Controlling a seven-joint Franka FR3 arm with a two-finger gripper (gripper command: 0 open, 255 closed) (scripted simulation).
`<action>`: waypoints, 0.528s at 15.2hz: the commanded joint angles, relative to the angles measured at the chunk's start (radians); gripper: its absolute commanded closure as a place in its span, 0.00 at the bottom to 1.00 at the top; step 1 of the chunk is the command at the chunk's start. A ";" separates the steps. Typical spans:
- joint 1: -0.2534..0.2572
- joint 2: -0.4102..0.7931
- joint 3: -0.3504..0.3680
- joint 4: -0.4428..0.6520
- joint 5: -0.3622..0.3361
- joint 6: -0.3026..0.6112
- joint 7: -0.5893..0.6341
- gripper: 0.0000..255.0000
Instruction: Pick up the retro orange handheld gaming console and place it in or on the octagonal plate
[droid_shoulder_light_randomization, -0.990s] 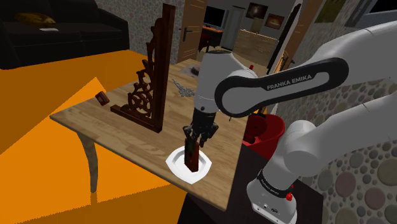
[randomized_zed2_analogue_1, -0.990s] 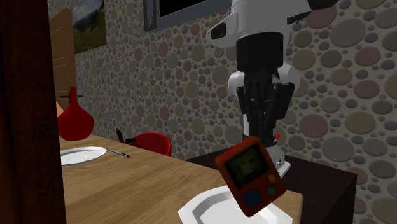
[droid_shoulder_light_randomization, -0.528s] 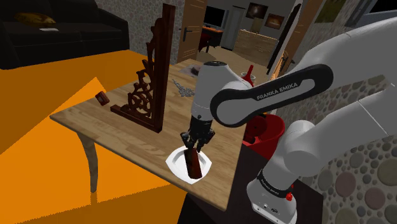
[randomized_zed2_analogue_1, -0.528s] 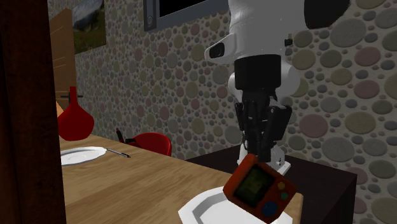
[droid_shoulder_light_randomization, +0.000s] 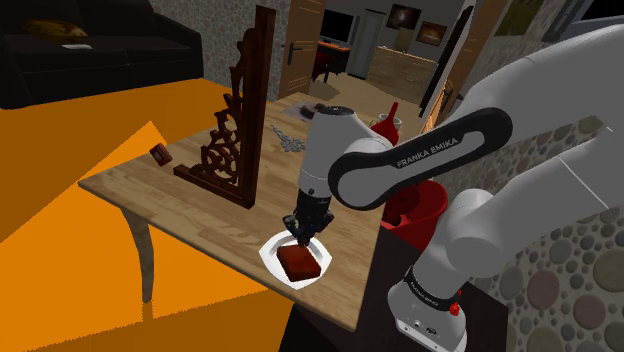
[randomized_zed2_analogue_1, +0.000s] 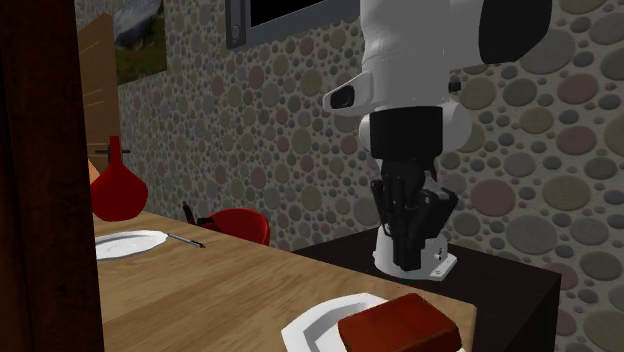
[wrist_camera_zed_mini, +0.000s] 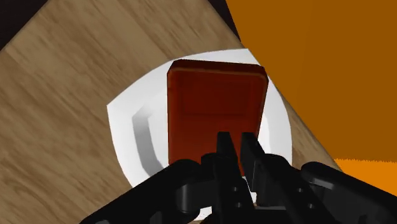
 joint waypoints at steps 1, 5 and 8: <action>0.001 0.003 -0.001 -0.007 0.002 -0.008 -0.001 1.00; 0.002 0.001 0.000 -0.008 0.003 -0.009 0.000 0.00; 0.001 0.003 -0.001 -0.007 0.001 -0.008 -0.001 0.00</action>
